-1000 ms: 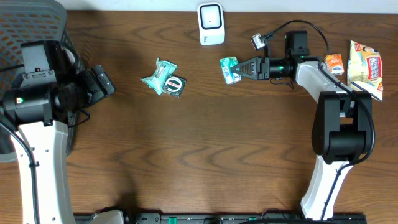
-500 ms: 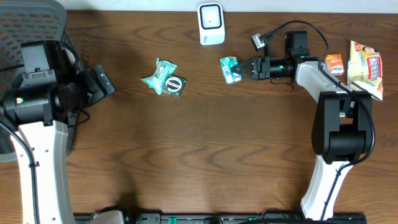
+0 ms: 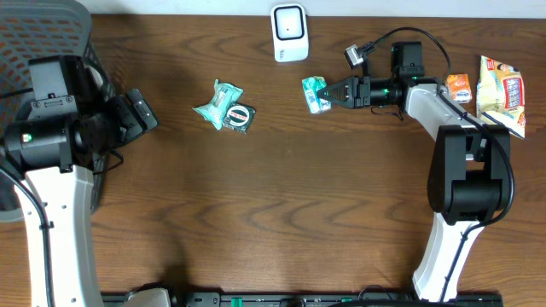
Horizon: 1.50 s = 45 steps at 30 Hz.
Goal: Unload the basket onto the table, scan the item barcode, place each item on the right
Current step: 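Close the right gripper on the teal pack and lift it rightward, then raise the held teal pack up to the white scanner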
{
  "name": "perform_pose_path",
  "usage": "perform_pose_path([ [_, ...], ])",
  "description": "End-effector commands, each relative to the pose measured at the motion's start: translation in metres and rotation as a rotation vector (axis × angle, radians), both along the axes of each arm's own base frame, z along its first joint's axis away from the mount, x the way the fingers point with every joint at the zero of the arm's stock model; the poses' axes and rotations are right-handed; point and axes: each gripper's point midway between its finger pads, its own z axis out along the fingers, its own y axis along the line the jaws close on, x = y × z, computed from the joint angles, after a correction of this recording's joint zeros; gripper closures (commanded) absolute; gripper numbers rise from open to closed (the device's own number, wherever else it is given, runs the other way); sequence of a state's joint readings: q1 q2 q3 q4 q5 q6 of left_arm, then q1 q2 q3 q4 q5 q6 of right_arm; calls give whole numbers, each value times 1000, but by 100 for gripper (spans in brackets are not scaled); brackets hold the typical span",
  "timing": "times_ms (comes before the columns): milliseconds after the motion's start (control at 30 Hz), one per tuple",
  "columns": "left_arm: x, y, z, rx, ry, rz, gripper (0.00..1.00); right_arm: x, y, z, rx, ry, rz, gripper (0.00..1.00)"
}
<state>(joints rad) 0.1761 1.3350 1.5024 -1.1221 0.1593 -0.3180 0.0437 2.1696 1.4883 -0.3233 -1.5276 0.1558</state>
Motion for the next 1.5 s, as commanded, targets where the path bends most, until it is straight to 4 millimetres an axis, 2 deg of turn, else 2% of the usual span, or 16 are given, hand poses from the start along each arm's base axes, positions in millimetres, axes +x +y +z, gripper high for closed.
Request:
perform_pose_path([
  [0,2,1,7,-2,-17,2,2,-5,5,-3,26,26,28,99],
  [533,2,1,7,-2,-17,3,2,-12,21,-5,15,25,60,99],
  [1067,2,1,7,-2,-17,3,2,-11,21,-7,3,27,53,99],
  [1200,2,1,7,-2,-17,3,2,-4,26,-26,-107,51,-1,99],
  [1367,2,1,7,-2,-17,3,2,9,38,-67,-355,121,-121,98],
  [1467,2,1,7,-2,-17,2,2,28,43,-76,-505,56,-203,99],
])
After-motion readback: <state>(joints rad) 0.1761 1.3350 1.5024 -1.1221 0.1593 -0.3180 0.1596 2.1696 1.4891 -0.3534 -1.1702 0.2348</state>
